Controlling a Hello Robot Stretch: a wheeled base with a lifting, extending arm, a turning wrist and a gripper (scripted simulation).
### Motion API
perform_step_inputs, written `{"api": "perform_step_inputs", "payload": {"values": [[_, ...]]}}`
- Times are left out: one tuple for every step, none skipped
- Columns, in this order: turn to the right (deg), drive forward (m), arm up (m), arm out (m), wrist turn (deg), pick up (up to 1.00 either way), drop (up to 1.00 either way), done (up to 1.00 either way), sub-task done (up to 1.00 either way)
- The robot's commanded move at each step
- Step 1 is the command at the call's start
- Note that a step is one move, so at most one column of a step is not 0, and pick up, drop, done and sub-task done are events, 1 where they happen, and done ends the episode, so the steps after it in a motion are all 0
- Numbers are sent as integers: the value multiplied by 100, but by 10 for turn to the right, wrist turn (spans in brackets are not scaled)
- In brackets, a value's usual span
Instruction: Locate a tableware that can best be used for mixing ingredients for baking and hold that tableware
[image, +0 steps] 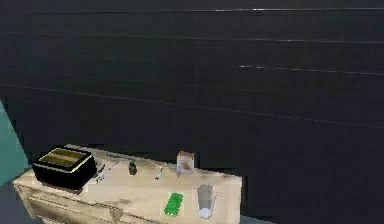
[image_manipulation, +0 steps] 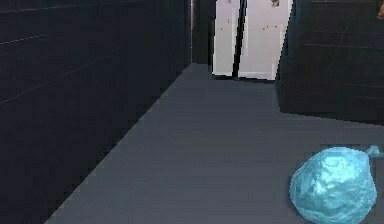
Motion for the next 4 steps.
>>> {"api": "perform_step_inputs", "payload": {"values": [[-450,0,0,0,0,0,0,0,0],[-360,0,0,0,0,0,0,0,0],[0,0,50,0,0,0,0,0,0],[0,0,12,0,0,0,0,0,0]]}}
